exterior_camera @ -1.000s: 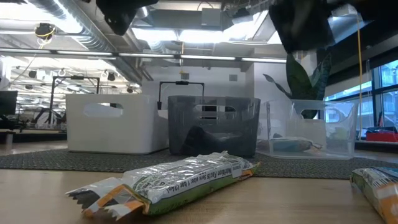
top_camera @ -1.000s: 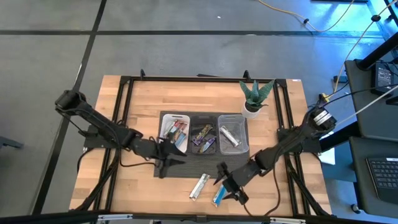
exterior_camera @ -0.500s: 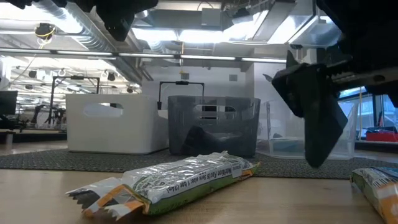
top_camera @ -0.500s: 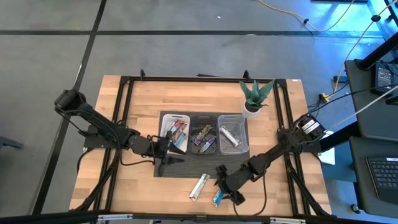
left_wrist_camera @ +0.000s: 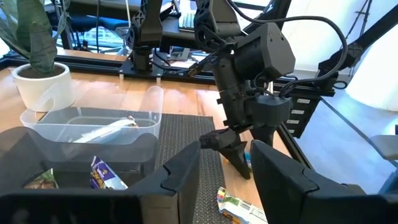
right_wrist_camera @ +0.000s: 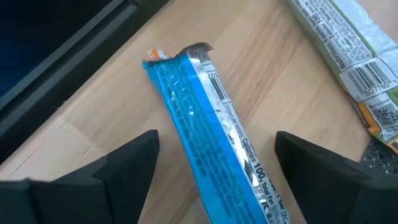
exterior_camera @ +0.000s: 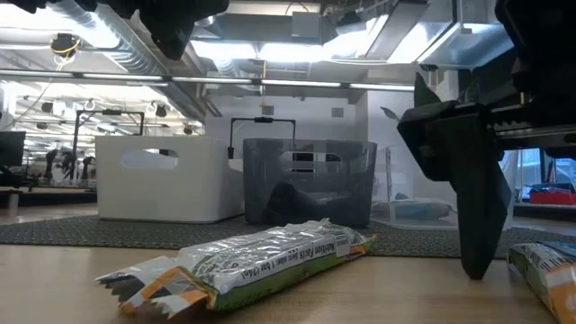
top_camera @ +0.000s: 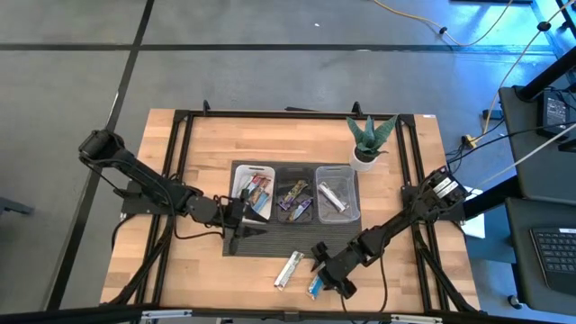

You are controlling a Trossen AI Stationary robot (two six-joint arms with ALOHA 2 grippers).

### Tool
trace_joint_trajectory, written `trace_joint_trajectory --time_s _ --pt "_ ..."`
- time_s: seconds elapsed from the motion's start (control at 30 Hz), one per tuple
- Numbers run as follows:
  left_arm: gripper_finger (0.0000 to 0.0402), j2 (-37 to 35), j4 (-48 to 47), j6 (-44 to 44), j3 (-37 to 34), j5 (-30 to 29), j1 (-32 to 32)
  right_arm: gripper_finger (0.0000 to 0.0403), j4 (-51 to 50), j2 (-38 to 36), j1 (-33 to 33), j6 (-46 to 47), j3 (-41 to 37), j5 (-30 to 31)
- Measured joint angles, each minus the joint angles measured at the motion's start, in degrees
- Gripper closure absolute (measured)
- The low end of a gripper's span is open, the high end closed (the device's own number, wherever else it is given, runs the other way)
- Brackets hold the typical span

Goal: Pick and place Granola Bars by type
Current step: Put the yellow granola bar into the transparent bin

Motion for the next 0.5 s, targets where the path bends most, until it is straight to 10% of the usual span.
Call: trace_joint_trajectory --time_s 0.5 --pt "0.0272 0.0 0.0 2.5 0.0 -0.1 0.0 0.0192 0.0 0.2 0.0 -1.3 0.0 0.0"
